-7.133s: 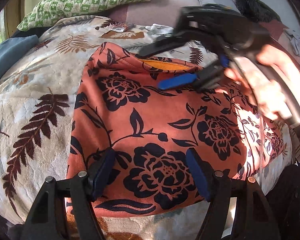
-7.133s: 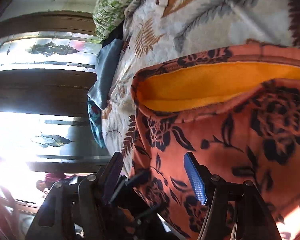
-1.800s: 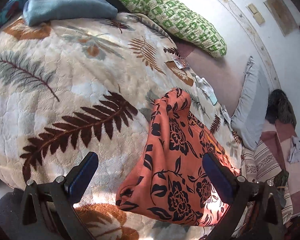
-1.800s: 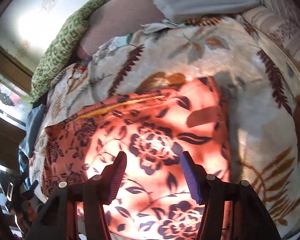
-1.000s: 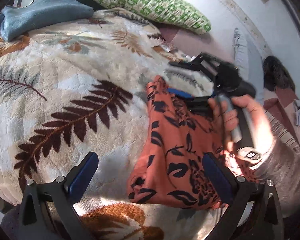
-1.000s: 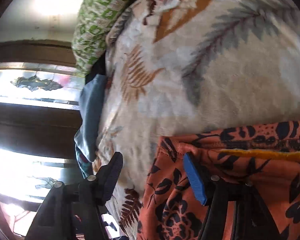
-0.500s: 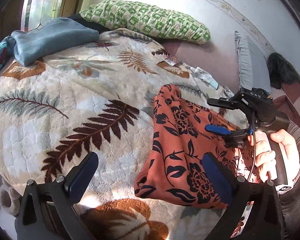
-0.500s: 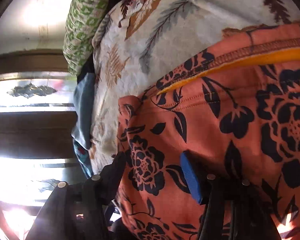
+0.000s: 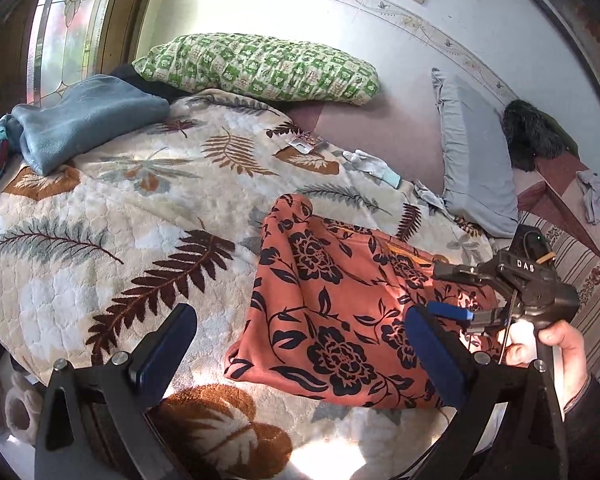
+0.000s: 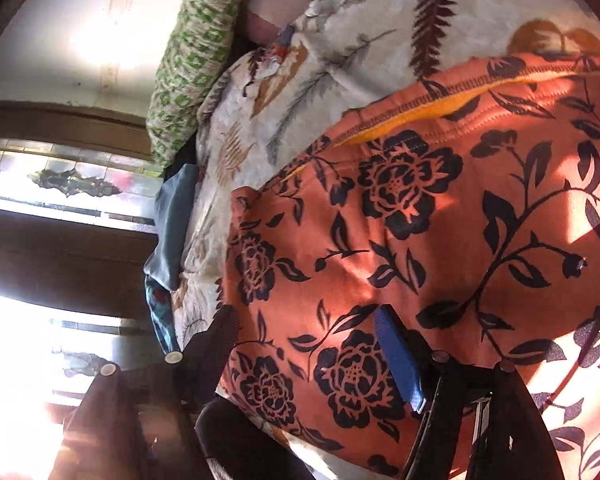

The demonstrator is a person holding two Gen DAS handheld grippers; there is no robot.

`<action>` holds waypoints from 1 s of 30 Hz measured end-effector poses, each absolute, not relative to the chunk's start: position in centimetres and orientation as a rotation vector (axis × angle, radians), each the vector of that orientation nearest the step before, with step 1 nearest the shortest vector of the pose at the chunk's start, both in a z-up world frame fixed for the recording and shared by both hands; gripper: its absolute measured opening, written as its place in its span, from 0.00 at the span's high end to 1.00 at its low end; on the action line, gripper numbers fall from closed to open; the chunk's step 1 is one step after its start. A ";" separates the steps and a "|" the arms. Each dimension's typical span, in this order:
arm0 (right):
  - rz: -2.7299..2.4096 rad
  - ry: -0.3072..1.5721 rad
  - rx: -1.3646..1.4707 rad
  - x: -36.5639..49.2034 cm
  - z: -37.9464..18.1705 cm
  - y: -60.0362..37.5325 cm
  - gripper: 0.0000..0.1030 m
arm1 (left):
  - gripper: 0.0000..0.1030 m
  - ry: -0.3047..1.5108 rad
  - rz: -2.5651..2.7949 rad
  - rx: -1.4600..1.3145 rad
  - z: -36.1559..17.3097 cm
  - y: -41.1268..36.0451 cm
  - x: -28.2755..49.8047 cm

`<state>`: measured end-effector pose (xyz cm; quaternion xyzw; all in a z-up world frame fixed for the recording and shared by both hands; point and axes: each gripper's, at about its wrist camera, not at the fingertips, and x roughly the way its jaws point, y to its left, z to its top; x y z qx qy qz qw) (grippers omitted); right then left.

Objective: Fold small clothes

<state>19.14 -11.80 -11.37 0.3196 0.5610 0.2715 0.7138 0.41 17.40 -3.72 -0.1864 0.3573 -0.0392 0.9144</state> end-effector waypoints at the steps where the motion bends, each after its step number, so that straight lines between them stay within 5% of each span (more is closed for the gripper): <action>1: 0.634 1.231 0.707 18.6 -11.0 -11.9 0.26 | 0.00 0.725 -0.091 -0.386 -3.2 17.2 0.1; 3: 0.622 1.232 0.670 18.1 -11.7 -11.9 0.20 | 0.00 0.710 -0.106 -0.358 -2.0 16.4 -0.5; 6: 0.471 1.302 0.720 18.0 -15.5 -13.7 0.25 | 0.00 0.686 -0.121 -0.309 -0.4 15.2 -1.7; 12: 0.506 1.201 0.725 16.7 -9.8 -13.1 0.23 | 0.00 0.669 -0.110 -0.336 2.7 14.6 -2.9; 18: 0.254 1.243 0.857 14.9 -14.3 -16.6 0.22 | 0.00 0.694 -0.109 -0.375 3.8 14.9 -3.5; 26: 0.331 1.129 0.721 13.7 -9.4 -12.7 0.22 | 0.00 0.700 -0.083 -0.411 4.0 16.4 -4.7; 30: 0.187 1.265 0.684 12.2 -14.5 -13.5 0.22 | 0.00 0.706 -0.066 -0.438 3.9 17.1 -5.2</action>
